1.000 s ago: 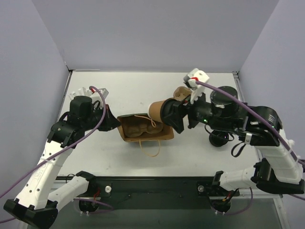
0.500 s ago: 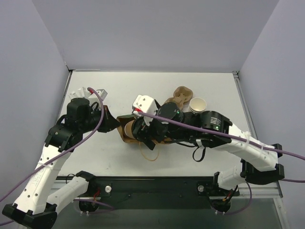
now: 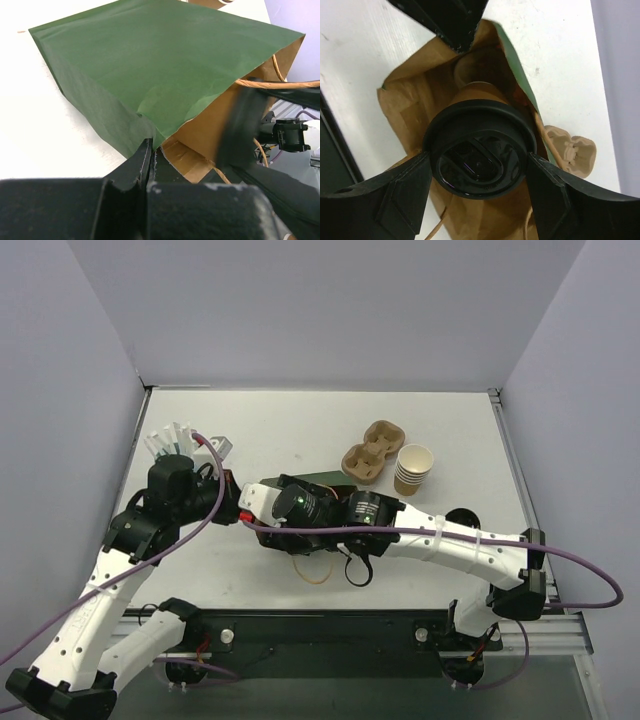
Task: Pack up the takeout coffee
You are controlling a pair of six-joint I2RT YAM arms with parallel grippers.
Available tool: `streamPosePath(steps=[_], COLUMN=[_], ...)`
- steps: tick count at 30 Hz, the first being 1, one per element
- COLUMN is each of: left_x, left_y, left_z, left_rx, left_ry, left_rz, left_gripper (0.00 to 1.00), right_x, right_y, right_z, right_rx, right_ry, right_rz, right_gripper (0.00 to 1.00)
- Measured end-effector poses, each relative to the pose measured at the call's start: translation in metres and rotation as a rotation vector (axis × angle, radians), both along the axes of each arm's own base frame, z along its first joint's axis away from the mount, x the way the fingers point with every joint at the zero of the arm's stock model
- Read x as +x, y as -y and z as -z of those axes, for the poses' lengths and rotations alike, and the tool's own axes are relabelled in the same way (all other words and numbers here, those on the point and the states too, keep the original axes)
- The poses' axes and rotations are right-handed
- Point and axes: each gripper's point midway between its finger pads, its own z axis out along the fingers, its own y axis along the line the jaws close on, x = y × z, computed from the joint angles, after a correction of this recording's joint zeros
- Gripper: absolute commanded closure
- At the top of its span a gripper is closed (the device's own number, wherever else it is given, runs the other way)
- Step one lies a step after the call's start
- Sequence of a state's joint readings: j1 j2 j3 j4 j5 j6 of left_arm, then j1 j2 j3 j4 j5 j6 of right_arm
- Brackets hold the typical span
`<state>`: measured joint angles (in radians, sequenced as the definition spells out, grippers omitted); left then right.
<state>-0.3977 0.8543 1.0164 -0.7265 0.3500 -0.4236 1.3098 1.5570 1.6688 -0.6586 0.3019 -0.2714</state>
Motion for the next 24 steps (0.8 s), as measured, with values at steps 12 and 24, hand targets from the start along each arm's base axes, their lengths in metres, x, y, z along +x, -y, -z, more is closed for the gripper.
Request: streamPosePath(steps=[12,24], left_x=[-0.003,-0.006], left_y=[0.004,0.007], left_z=[0.003,0.008], left_rx=[0.007,-0.022], left_ry=[0.007,0.013], left_rz=[0.026,0.032], left_gripper=[1.0,1.0], right_x=[0.025,0.055], right_y=[0.038,0.058], right_z=[0.07,0.083], right_rx=[-0.187,-0.217], right_ry=[0.134,0.252], right_rz=[-0.083,-0.154], right_gripper=[0.53,0.53])
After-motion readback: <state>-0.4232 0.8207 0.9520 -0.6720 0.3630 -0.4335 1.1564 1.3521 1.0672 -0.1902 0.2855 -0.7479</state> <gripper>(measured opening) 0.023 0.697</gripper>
